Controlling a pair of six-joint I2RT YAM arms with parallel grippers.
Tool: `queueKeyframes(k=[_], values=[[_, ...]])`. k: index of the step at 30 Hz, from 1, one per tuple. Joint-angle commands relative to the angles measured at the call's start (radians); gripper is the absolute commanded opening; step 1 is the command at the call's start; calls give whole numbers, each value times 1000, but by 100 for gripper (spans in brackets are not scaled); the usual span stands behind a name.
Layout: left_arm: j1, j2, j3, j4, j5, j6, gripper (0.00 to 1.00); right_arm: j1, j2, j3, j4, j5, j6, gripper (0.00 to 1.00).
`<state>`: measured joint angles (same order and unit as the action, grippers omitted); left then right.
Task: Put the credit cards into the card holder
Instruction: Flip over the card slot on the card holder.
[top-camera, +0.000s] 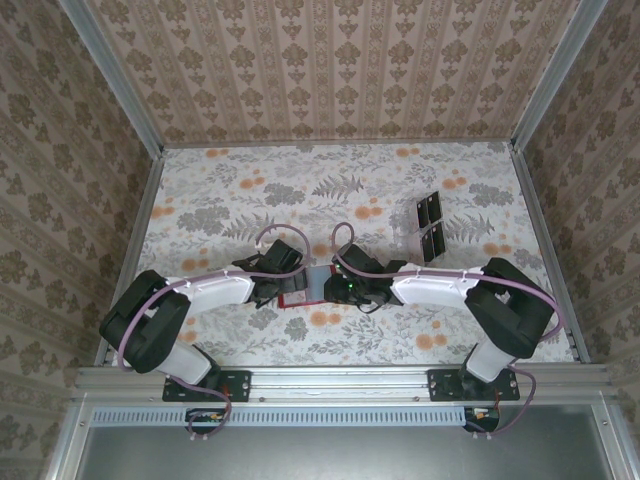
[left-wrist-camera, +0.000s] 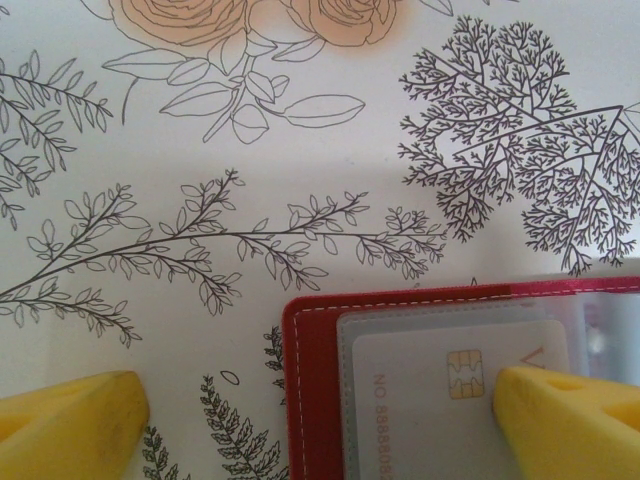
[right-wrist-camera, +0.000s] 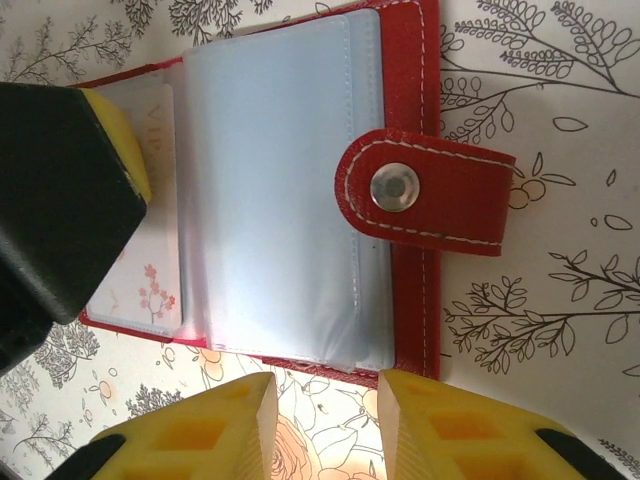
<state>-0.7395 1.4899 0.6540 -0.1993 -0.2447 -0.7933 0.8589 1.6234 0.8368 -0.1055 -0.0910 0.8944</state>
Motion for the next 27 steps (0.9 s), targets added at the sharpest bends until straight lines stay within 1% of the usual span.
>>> queueKeyframes(k=[1,16,27], values=[[1,49,-48,-15,54,-21,100,11,-19,3,-3,15,11,33],[0,55,-46,-14,55,-22,100,11,61,37,30,-3,11,31],[0,56,-48,-9,57,-23,100,11,81,59,29,-7,6,29]])
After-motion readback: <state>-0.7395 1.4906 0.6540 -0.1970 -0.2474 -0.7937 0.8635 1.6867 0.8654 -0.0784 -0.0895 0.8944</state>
